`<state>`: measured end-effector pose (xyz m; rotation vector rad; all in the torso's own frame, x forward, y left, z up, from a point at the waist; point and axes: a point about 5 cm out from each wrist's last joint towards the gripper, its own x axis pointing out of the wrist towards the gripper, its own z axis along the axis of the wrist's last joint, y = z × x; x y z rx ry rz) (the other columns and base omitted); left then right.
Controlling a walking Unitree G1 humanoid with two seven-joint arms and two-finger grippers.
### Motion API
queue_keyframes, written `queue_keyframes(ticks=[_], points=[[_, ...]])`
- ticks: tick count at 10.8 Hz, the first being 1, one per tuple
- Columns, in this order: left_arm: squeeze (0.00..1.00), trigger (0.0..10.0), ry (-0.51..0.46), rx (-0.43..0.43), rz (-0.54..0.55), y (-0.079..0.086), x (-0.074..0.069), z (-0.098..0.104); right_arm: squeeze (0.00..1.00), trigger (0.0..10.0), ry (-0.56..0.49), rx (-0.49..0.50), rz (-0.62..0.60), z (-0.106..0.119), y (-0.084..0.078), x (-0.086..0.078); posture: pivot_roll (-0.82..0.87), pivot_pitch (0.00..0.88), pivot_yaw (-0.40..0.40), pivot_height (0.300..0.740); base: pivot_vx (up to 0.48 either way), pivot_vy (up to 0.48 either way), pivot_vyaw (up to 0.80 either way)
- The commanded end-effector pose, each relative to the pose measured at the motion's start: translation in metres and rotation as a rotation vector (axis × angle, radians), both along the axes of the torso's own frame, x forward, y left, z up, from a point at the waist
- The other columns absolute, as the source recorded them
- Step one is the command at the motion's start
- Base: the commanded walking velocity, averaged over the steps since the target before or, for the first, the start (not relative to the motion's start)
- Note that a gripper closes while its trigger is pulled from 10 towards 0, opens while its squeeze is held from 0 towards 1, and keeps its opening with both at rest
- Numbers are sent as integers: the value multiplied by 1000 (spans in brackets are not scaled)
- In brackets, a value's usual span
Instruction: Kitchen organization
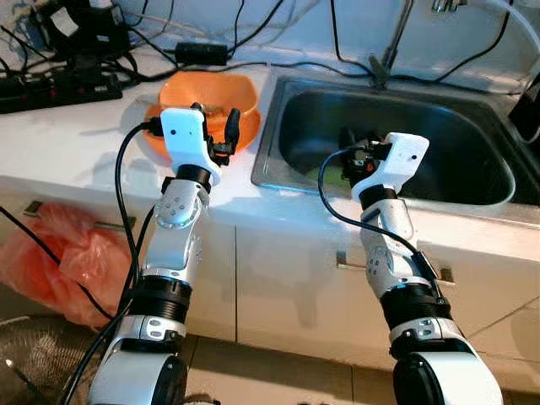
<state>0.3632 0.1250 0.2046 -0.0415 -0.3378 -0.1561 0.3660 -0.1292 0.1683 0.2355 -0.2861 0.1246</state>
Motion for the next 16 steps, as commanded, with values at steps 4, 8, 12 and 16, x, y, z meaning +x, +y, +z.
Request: queue_keyframes(ticks=[4,8,12,16], points=[[0,10000,-15,3,2,-1,-1,4,0,10000,-3,2,4,1,-1,0,217,39,-65,740,314,0,0],[0,10000,-18,4,1,-1,-2,5,0,10000,-1,2,6,1,0,0,217,42,-66,740,316,0,0],[0,10000,-34,9,-20,-5,-4,6,0,10000,3,2,5,0,-1,-1,216,47,-66,740,144,0,0],[0,10000,-35,14,-27,-6,-5,7,0,10000,6,3,5,-1,0,-1,218,51,-65,740,0,0,0]])
